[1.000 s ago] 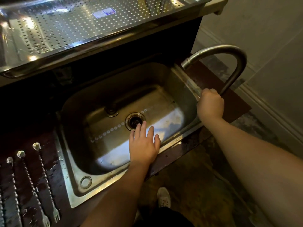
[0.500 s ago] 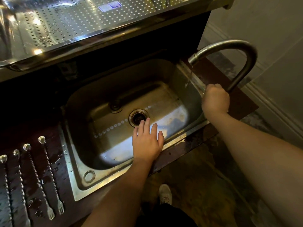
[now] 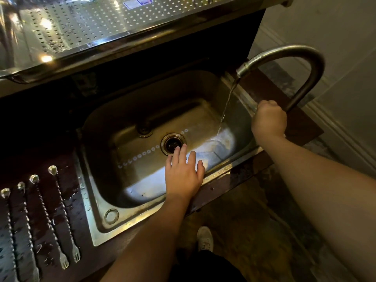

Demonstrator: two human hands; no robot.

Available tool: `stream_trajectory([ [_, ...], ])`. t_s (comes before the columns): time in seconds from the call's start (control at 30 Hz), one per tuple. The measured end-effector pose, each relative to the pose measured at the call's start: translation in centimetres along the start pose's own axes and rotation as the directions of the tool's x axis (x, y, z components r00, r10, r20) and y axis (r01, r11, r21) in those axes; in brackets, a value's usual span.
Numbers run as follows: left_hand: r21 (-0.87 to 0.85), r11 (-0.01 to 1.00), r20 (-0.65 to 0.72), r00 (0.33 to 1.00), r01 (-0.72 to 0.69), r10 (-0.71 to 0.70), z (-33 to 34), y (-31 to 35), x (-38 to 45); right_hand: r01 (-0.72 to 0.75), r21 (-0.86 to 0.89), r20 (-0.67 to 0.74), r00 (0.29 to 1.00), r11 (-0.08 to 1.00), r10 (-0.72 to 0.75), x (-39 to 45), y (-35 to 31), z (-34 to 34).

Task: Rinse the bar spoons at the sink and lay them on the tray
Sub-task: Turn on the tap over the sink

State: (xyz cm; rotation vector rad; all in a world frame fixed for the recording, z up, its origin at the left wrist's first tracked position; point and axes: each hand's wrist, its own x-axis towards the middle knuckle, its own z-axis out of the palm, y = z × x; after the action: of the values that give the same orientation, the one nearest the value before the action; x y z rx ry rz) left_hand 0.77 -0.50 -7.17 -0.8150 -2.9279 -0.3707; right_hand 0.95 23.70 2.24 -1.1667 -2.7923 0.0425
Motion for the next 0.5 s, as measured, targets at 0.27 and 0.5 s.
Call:
stream_trajectory([
  [0.27,0.001,1.000,0.028,1.000,0.002,-0.002,-0.21,-0.01,-0.03,-0.003,-0.022,-0.007,1.000,1.000,0.003,0.18,0.02,0.26],
  [0.5,-0.004,1.000,0.040,0.999,0.008,-0.008,-0.27,-0.03,-0.08,-0.003,-0.003,-0.026,1.000,1.000,0.003,0.21,0.10,0.35],
])
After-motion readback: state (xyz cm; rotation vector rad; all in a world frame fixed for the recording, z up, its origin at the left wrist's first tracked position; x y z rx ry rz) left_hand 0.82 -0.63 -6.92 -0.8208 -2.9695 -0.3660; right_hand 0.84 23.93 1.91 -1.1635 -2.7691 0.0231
